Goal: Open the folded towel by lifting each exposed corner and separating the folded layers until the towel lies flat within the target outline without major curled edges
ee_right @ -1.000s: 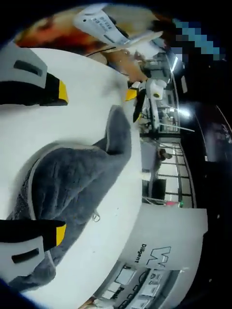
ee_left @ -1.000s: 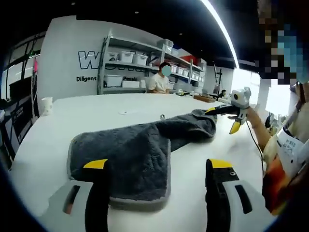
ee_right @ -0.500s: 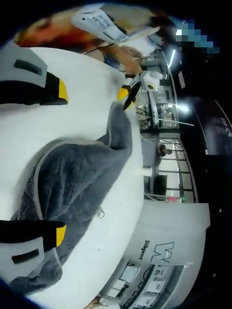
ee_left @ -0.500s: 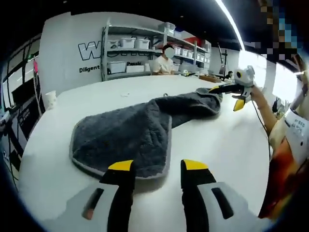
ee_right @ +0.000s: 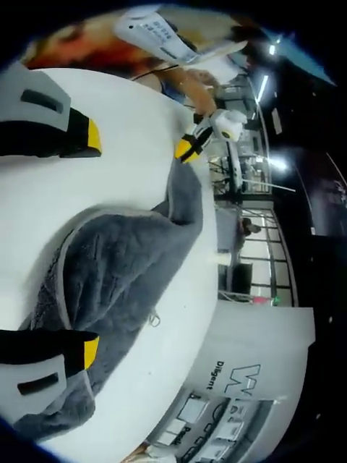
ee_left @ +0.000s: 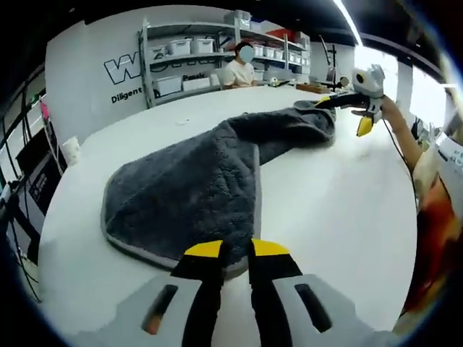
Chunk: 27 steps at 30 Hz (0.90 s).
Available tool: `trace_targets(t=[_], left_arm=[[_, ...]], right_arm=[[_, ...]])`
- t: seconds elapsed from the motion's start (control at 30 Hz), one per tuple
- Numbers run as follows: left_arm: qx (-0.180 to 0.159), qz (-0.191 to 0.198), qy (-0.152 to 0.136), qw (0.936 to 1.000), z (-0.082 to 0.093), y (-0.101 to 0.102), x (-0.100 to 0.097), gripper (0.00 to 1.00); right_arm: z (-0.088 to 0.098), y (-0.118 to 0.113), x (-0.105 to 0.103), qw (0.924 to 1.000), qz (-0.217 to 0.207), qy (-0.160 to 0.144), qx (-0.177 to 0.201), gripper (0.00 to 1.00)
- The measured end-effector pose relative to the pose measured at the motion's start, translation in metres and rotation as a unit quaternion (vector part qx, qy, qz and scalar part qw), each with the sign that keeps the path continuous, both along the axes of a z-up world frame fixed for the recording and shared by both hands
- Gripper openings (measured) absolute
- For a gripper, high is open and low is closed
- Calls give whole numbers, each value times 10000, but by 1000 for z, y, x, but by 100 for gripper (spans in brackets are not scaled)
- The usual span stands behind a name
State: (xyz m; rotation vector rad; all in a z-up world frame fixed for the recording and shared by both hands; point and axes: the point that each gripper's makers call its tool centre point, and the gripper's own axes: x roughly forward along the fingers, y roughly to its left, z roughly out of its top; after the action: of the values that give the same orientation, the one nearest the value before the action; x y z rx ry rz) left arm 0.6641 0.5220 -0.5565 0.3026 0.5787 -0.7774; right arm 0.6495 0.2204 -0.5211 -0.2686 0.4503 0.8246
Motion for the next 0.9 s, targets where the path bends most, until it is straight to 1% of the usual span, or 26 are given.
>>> trace_targets(t=[0.1, 0.2, 0.33, 0.5, 0.57, 0.7, 0.8, 0.9], left_arm=[[-40, -58, 25, 10000, 0, -1, 0, 8], [12, -63, -17, 10000, 0, 0, 1, 3], [85, -76, -78, 9999, 0, 0, 2, 2], [127, -65, -23, 9999, 1, 4, -2, 2], [203, -95, 12, 9997, 1, 8, -5, 2], [327, -92, 62, 9994, 1, 21, -7, 2], [483, 48, 90, 9988, 2, 36, -7, 2], [510, 199, 187, 9983, 2, 49, -7, 2]], right_arm=[[-2, -3, -1, 10000, -9, 11, -82, 99], [-1, -5, -1, 10000, -45, 4, -48, 98], [0, -5, -1, 10000, -40, 0, -22, 98], [0, -6, -1, 10000, -60, -4, -20, 98], [0, -7, -1, 10000, -63, -1, -34, 98], [0, -9, -1, 9999, -78, -14, -69, 98], [1, -12, -1, 9999, -114, -28, -106, 98], [2, -15, -2, 9997, -146, -97, -151, 99]])
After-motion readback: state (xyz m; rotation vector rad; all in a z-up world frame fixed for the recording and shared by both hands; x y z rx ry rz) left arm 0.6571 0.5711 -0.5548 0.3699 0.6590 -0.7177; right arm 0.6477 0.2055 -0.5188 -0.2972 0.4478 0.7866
